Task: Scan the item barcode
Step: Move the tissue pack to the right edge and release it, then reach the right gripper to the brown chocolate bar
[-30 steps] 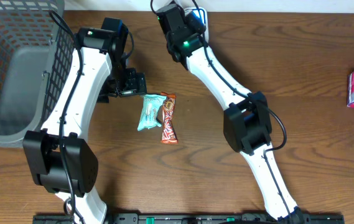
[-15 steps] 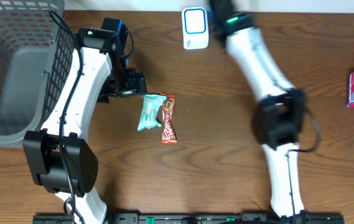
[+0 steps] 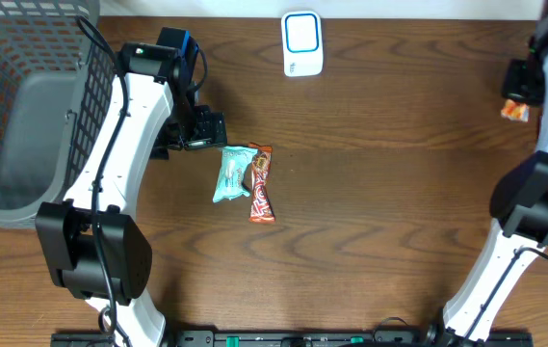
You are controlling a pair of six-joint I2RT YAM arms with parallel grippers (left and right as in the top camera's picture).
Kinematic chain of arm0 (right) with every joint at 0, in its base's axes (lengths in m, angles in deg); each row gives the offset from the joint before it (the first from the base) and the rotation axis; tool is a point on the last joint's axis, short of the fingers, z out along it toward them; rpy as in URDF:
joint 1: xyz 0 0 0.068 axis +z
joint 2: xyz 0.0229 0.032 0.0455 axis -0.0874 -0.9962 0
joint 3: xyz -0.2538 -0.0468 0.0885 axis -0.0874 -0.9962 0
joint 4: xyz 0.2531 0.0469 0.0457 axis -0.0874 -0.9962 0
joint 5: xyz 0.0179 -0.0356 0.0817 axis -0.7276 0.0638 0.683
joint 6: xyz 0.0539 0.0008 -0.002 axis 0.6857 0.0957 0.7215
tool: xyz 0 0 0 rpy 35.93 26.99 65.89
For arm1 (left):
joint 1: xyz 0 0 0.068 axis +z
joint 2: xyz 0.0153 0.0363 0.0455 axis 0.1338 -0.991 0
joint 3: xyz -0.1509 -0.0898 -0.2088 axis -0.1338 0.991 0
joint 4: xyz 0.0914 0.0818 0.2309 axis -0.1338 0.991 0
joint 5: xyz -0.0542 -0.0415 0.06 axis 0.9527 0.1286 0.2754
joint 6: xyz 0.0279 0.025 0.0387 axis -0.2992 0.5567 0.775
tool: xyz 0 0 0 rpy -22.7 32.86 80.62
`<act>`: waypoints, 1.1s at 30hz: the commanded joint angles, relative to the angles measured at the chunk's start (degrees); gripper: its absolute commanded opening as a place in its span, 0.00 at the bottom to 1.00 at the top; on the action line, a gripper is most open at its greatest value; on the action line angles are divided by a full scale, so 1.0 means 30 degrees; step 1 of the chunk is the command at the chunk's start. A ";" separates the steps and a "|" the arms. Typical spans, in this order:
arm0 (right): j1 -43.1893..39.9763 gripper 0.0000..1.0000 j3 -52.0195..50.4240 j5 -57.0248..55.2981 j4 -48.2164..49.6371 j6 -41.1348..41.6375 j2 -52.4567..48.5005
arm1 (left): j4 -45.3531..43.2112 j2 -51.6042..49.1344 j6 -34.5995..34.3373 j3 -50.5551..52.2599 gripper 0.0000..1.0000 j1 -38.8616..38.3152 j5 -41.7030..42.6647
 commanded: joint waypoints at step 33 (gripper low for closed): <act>0.0503 0.99 -0.3745 1.3245 -0.2091 -0.1056 0.3912 | 0.0066 0.0146 0.0189 0.0022 0.98 0.0073 -0.0189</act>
